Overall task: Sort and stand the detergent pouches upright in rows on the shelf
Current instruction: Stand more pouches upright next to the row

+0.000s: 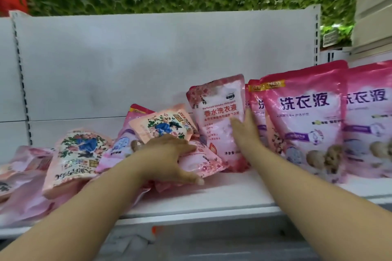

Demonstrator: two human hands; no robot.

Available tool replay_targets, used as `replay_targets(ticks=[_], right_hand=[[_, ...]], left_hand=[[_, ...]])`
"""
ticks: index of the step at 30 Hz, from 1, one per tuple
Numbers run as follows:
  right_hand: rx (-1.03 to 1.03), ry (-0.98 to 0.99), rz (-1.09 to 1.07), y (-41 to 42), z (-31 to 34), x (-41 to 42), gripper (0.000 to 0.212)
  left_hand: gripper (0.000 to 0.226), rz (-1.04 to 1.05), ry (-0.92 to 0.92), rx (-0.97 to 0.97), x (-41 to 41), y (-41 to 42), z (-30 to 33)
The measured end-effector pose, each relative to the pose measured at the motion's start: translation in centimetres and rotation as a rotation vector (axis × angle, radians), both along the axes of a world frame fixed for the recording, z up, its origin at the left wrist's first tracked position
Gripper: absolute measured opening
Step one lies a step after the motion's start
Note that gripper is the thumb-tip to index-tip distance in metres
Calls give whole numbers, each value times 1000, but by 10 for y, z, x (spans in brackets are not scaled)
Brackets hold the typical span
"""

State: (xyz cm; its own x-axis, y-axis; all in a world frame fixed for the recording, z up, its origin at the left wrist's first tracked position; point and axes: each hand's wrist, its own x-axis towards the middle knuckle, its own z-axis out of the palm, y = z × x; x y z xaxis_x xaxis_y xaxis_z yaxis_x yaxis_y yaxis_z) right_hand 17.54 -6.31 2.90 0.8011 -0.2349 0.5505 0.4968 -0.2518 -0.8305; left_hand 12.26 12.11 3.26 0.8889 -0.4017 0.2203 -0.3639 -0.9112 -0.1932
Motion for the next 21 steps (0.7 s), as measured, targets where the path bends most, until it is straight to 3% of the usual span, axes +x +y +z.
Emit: replay_targets(ticks=[5,7,9,10,14,18,21], right_hand=[[115,67,65,-18,-11,12,44],[93,141,138,-23,-16,17,64],[-28,283,172,-21,-23,17,93],[-71,341,171,-17,-25,17,94],[36,368,293,-13,-25,9,47],[128,359,320,-25,-28,12,42],[84,365,324,-25,-27,14,40]], left_hand=[[110,58,-164,-6,8,0,-13],[117,83,-198,14,11,-3,-13],[108,120,-156,39,9,-3,-9],[104,141,-123,53,7,1,-6],[99,202,-65,108,7,7,-5],[93,238,-22,183,6,-2,4],[90,280,34,156,2,7,18]])
